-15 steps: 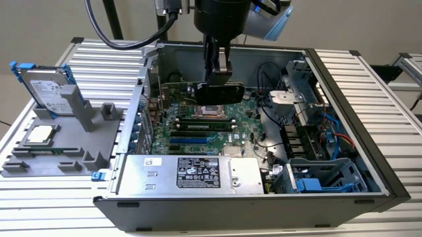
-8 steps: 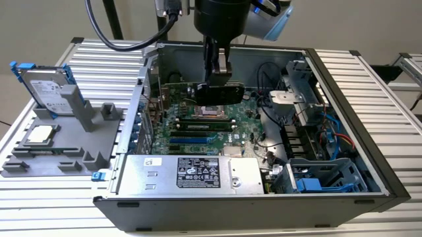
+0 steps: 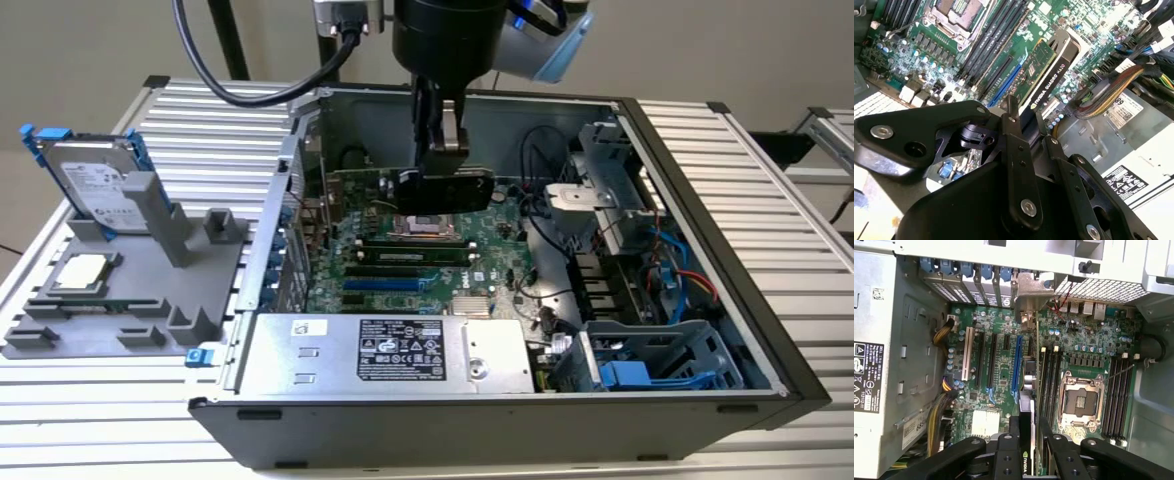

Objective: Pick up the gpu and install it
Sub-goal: 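Insert the gpu into the slot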

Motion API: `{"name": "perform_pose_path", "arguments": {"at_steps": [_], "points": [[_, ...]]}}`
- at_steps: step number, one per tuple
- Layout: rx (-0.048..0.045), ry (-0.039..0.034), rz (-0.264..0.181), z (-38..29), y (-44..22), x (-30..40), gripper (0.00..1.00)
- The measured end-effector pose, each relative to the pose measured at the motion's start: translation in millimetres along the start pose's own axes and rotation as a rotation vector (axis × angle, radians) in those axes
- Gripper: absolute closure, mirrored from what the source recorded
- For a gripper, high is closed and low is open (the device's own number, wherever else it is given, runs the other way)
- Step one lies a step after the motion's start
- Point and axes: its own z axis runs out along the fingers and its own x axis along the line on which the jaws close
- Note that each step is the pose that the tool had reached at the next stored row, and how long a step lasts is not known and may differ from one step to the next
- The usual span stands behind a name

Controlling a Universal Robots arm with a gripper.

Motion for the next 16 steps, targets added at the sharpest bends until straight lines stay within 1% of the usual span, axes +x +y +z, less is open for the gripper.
{"name": "perform_pose_path", "arguments": {"at_steps": [4,16], "points": [[0.0006,-0.0014,0.0,1.6,0.0,0.1,1.0],[0.0026,-0.0014,0.0,9.3,-0.1,0.3,1.0]]}}
